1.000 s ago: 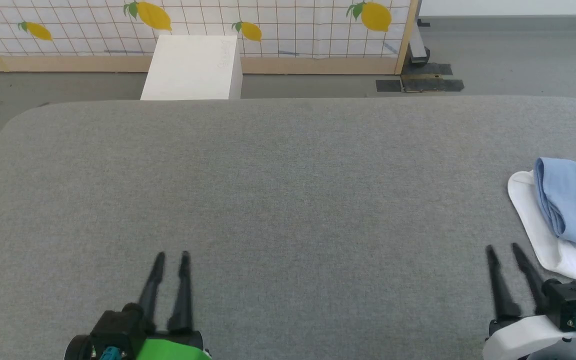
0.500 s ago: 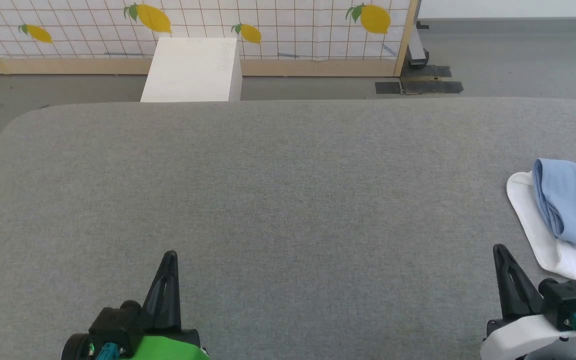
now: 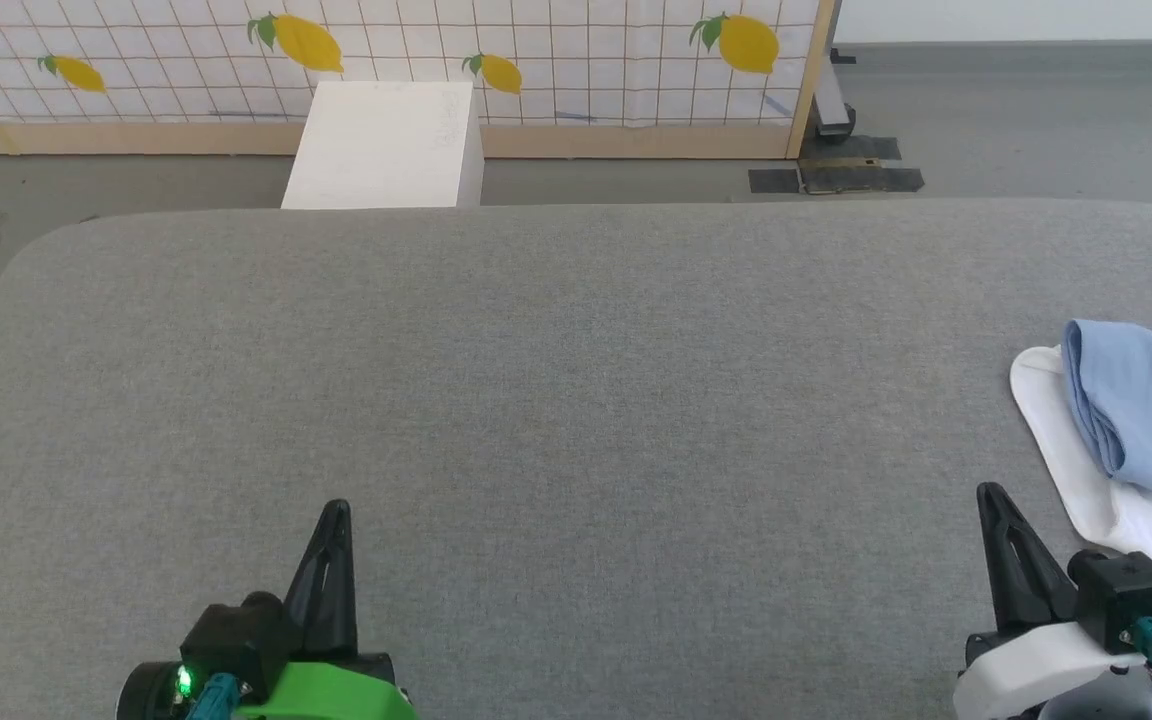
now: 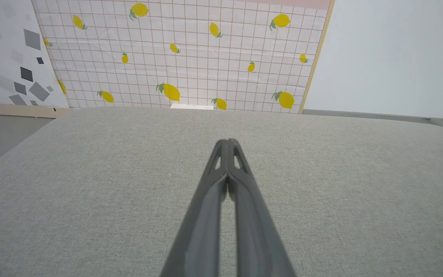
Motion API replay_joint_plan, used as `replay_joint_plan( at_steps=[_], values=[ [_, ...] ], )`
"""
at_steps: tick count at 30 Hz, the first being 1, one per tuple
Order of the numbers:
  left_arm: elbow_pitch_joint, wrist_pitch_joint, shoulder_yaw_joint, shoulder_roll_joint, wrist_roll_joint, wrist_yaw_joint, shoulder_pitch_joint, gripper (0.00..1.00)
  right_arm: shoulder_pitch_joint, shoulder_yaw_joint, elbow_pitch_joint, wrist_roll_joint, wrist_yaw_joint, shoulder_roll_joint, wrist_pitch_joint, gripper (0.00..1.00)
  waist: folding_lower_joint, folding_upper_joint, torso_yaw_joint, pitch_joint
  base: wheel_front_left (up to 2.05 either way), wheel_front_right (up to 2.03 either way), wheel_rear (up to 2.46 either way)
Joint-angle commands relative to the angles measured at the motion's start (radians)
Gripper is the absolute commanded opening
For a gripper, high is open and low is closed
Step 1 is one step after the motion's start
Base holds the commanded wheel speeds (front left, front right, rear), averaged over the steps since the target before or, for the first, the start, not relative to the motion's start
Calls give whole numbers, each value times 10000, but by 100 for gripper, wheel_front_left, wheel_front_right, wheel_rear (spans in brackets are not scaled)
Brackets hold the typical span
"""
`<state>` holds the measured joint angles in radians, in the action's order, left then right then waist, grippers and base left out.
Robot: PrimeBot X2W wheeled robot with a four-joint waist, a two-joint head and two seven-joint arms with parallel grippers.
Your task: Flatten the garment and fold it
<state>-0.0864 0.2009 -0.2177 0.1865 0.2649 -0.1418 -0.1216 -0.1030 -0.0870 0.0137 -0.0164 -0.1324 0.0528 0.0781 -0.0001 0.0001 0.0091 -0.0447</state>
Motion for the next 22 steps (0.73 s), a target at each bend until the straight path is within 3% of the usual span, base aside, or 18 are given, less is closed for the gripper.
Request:
replay_joint_plan(
  at_steps=[1, 22],
  values=[
    [41, -46, 84, -95, -157, 72, 210, 0, 149, 47, -26, 38, 4, -6, -38, 0, 1, -1, -1, 6, 0, 0, 0],
    [220, -472, 538, -370, -697, 364, 428, 0, 340, 226, -50, 66, 7, -10, -199, 0, 1, -1, -21, 102, 0, 0, 0]
  ],
)
